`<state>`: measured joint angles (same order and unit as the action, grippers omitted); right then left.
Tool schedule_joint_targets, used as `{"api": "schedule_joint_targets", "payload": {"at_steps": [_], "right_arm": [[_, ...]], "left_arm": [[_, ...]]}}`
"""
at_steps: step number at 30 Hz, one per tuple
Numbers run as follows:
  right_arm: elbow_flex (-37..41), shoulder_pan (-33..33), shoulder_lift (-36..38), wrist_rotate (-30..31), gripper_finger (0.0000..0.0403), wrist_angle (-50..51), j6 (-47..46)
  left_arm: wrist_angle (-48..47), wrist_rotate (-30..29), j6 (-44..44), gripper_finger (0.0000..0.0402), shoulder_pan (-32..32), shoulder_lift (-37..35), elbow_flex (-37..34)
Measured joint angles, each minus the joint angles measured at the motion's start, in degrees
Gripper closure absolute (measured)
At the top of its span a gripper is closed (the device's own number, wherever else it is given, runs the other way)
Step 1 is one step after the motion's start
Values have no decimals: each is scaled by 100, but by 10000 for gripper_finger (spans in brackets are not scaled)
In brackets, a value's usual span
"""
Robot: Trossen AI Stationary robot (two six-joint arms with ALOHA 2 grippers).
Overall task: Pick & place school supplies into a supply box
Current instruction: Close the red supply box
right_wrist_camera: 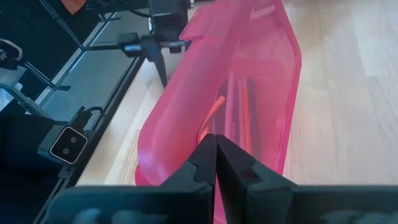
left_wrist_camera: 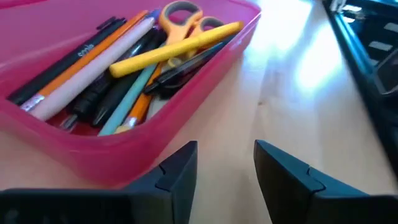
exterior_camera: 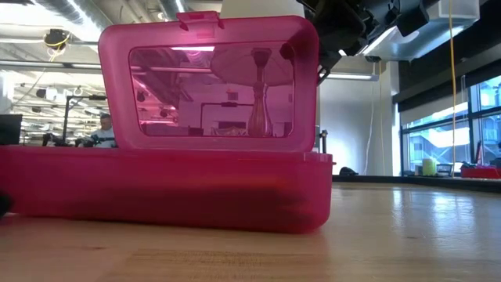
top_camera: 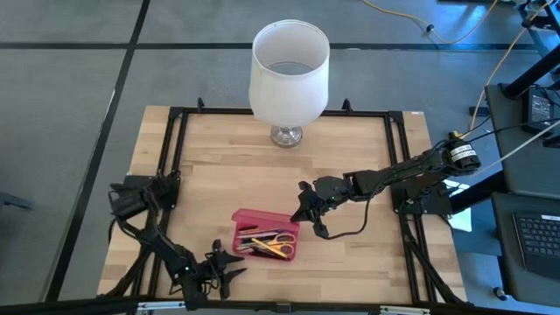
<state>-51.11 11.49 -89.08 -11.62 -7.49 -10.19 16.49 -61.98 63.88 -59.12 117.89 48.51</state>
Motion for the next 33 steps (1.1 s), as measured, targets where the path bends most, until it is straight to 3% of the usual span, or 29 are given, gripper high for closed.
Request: {"api": "schedule_joint_targets", "payload": {"at_steps": [6,19,33], "right_arm": [[0,0,0,-2,389,-4,28],[0,331,-13,6,389,-68,25],[-9,571,-927,255,389,-730,-152]], "left_arm": [[64,-353,48,247,110,218,13],[313,-290,-127,250,293,229,11],[322,-279,-136,249,300,229,11]]}}
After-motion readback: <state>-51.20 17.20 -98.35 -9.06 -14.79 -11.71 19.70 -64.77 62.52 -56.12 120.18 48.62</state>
